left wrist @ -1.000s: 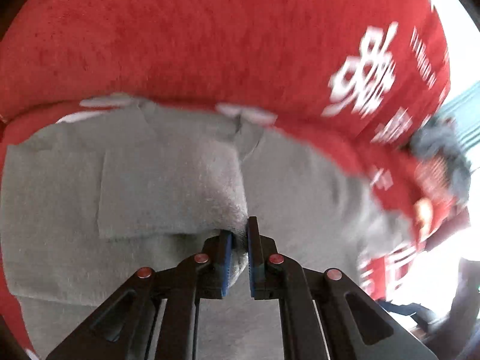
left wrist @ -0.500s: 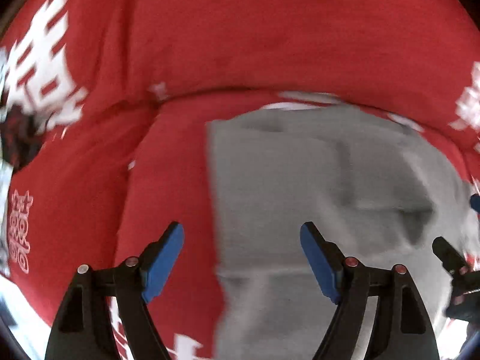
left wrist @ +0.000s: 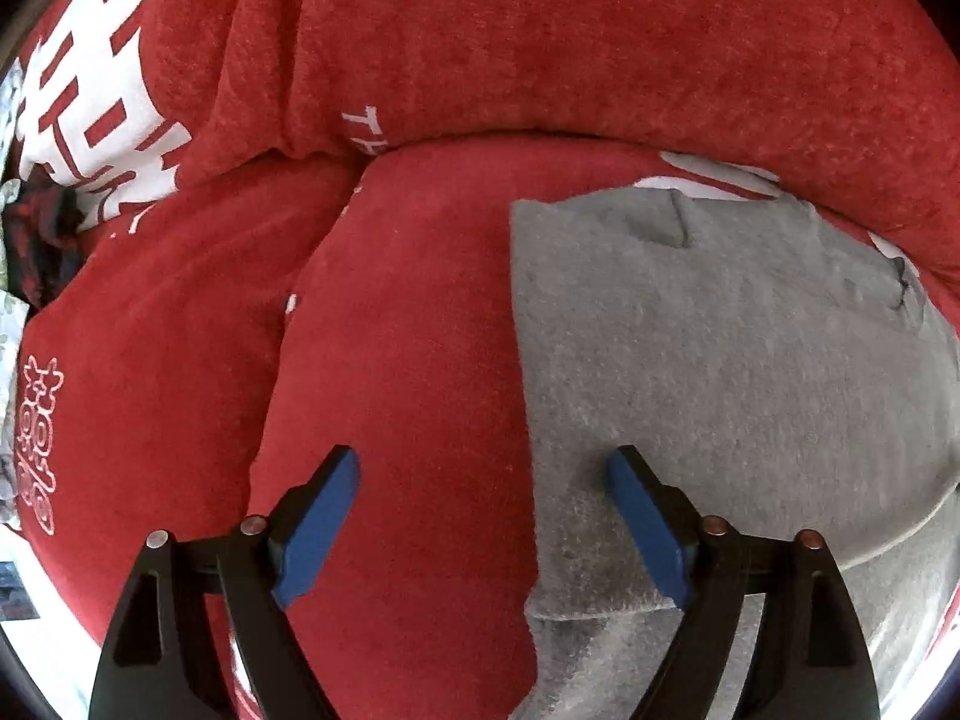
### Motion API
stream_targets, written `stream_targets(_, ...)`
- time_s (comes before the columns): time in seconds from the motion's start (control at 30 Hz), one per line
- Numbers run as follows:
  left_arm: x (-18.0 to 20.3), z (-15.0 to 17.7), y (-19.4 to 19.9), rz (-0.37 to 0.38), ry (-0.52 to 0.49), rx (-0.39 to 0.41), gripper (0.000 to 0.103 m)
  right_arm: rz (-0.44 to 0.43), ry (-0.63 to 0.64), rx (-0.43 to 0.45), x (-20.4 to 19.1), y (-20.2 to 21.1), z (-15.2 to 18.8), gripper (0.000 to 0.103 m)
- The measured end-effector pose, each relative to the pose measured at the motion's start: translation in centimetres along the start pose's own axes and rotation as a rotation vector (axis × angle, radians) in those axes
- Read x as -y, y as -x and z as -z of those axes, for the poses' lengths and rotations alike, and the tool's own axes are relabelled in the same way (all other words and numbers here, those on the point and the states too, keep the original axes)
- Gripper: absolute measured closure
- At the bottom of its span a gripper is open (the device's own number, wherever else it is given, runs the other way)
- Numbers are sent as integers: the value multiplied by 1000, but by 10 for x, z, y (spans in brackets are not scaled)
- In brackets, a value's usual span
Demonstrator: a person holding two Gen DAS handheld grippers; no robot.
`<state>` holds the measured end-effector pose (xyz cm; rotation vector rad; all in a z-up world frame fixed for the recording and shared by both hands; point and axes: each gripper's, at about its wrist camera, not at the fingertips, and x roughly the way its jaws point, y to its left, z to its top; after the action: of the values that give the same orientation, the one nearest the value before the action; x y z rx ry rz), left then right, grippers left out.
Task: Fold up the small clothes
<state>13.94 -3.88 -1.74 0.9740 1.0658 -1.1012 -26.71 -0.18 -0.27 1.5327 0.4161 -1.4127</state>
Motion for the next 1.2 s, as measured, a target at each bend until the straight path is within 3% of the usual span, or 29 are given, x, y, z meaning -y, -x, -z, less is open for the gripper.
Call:
stream_targets(0.07,0,-2,8,4,7,12,17,-64,-61,16,15,14,3,40)
stream_targets(0.17,8,-2,15,4,-10,31,17,-108,-26,9,12,27,6,36)
stream_targets(0.27,20,-1,13,-20,-36,28,17,-85,-32,-29,7,18,-2,37)
stream_targets(0.3,23,-1,12,-26,-33,24,17,-55,-54,-47,7,12,-6,48)
stream_targets(0.33,25,0,12,-34,-31,26,17,-52,-83,-57,11,9,-7,68)
stream_targets(0.37,24,0,10,-51,-33,30,17,-51,-89,-58,13,9,-7,95)
stream_targets(0.43,22,1,5,-91,-47,37,17,-79,-40,-37,7,14,-13,95)
stream_targets(0.53,13,1,-3,-105,-48,49,17,-38,34,-46,14,14,-11,95)
stream_targets(0.63,4,-2,-2,-120,-24,29,17,-27,-58,-67,50,14,-5,100)
stream_targets(0.73,3,-3,4,-116,-27,-2,17,-30,-75,-54,69,31,0,91)
stream_targets(0.8,10,0,11,-90,-45,-13,17,-42,-76,-68,80,42,5,63)
stream_targets(0.83,17,2,17,-74,-57,-17,17,-53,-82,-73,87,50,7,58)
stream_targets(1.0,71,17,40,17,-140,-24,17,-35,-150,-44,130,84,14,56)
stream_targets(1.2,163,32,55,150,-253,-33,17,-7,-372,69,213,120,9,56)
